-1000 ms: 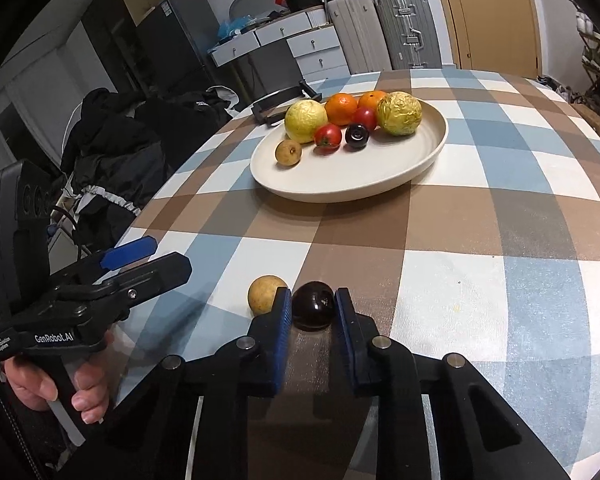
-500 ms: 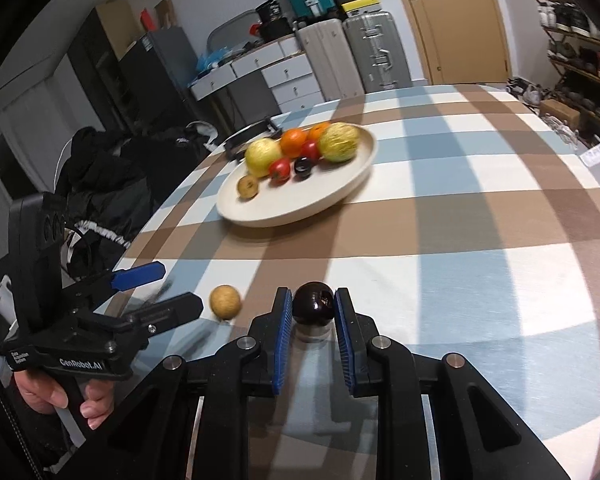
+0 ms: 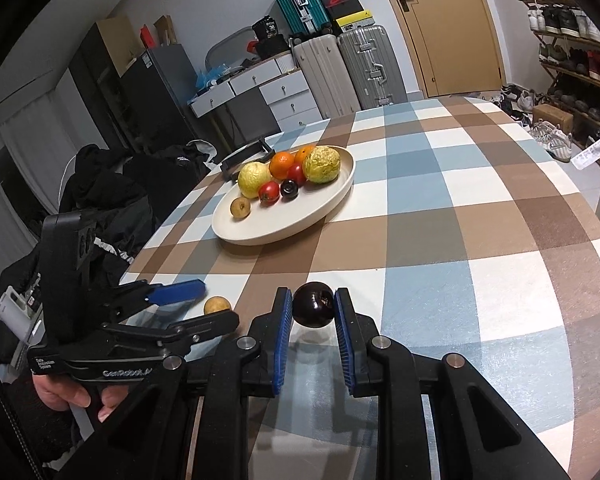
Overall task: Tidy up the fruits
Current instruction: 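Grasp the last brown fruit with the left tool while the right tool grasps the last dark plum, then lower both fruits onto the plate and open both tools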
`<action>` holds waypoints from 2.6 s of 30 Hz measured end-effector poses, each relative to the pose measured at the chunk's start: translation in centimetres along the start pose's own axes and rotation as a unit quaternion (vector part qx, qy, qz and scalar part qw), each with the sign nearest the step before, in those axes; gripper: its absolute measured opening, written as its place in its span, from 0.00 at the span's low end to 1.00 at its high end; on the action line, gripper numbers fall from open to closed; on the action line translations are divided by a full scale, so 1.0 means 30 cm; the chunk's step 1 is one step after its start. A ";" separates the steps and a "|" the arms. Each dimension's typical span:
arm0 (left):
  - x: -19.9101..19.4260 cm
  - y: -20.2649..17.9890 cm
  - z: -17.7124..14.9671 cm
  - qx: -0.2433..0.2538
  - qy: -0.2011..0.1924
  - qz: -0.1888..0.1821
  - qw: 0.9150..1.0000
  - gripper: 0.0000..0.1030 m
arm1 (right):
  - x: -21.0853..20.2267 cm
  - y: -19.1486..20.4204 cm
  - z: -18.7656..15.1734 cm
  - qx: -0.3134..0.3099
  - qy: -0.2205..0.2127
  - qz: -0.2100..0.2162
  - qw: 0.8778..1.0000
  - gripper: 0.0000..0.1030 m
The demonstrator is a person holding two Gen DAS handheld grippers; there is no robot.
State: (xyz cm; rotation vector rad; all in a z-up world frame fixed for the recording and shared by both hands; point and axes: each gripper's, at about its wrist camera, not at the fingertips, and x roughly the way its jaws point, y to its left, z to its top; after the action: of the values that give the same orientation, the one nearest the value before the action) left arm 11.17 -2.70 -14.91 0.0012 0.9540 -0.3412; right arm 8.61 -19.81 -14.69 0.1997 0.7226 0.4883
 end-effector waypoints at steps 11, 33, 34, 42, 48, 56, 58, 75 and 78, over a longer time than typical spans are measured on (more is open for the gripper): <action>-0.032 0.030 0.038 -0.009 -0.014 -0.031 0.999 0.21 | -0.006 -0.006 0.004 0.004 -0.003 0.002 1.000 0.21; 0.107 0.067 0.364 -0.029 -0.052 -0.056 0.997 0.21 | 0.167 -0.022 0.336 -0.008 -0.019 0.028 0.999 0.21; 0.118 0.066 0.375 -0.029 -0.052 -0.058 0.997 0.21 | 0.183 -0.028 0.352 -0.008 -0.017 0.028 0.999 0.21; 0.213 0.054 0.446 -0.024 -0.042 -0.065 0.997 0.21 | 0.314 -0.078 0.436 -0.006 0.005 0.027 1.000 0.21; 0.259 0.056 0.465 -0.028 -0.033 -0.073 0.996 0.21 | 0.387 -0.095 0.449 -0.010 0.025 0.022 0.999 0.21; 0.294 0.055 0.475 -0.026 -0.026 -0.078 0.996 0.21 | 0.431 -0.103 0.449 -0.015 0.036 0.016 0.999 0.22; 0.295 0.055 0.476 -0.026 -0.027 -0.077 0.996 0.21 | 0.438 -0.107 0.448 -0.013 0.038 0.016 0.999 0.22; 0.260 0.058 0.493 -0.031 -0.034 -0.069 0.997 0.24 | 0.435 -0.126 0.456 -0.001 0.028 0.008 1.000 0.23; 0.226 0.057 0.487 -0.033 -0.040 -0.064 0.997 0.28 | 0.403 -0.120 0.466 0.000 0.014 0.013 1.000 0.32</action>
State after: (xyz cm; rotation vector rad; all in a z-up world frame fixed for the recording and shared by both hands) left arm 26.92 -5.19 -12.05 -0.1332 0.8884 -0.4254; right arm 27.13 -17.10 -12.65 0.2024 0.7490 0.5168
